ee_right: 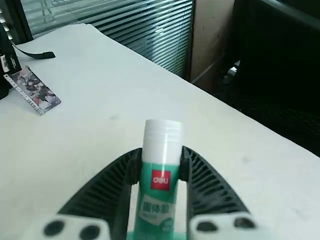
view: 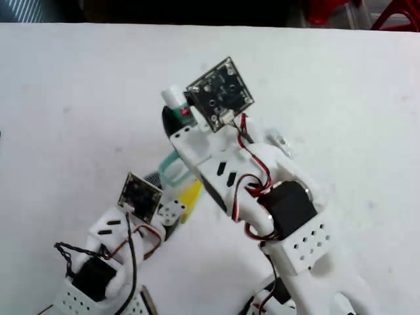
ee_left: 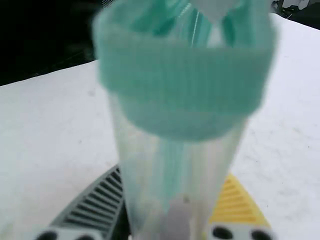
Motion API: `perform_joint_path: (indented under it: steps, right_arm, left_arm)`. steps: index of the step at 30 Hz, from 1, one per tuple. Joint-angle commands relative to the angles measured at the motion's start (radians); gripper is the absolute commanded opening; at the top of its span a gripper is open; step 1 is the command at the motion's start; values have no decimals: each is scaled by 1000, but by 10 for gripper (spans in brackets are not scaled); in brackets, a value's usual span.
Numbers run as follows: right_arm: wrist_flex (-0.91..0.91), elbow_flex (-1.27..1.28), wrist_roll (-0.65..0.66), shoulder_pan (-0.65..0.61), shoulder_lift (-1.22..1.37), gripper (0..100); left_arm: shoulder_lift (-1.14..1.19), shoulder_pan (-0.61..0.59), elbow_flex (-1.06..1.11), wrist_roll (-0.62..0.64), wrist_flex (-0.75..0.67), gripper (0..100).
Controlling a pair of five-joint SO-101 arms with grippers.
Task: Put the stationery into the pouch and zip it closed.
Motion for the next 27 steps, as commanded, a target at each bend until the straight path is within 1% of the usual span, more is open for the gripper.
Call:
perform_joint_path:
  steps: [1, 6, 16, 22, 24, 27]
  right_arm:
    - [-38, 0, 0, -27, -15, 17]
    - [-85, 5, 0, -27, -13, 17]
    - [-120, 14, 0, -24, -13, 18]
    - [-295, 180, -2, -24, -33, 18]
    - [-352, 253, -12, -22, -85, 18]
    - [-406, 333, -61, -8, -206, 18]
  left_arm:
    - [7, 12, -9, -8, -17, 181]
    - [7, 10, -11, -2, -17, 212]
    - [7, 1, -20, -2, -17, 212]
    - [7, -77, -41, -2, -18, 212]
    - [7, -81, -44, -2, -20, 212]
    - [7, -76, -44, -2, -18, 212]
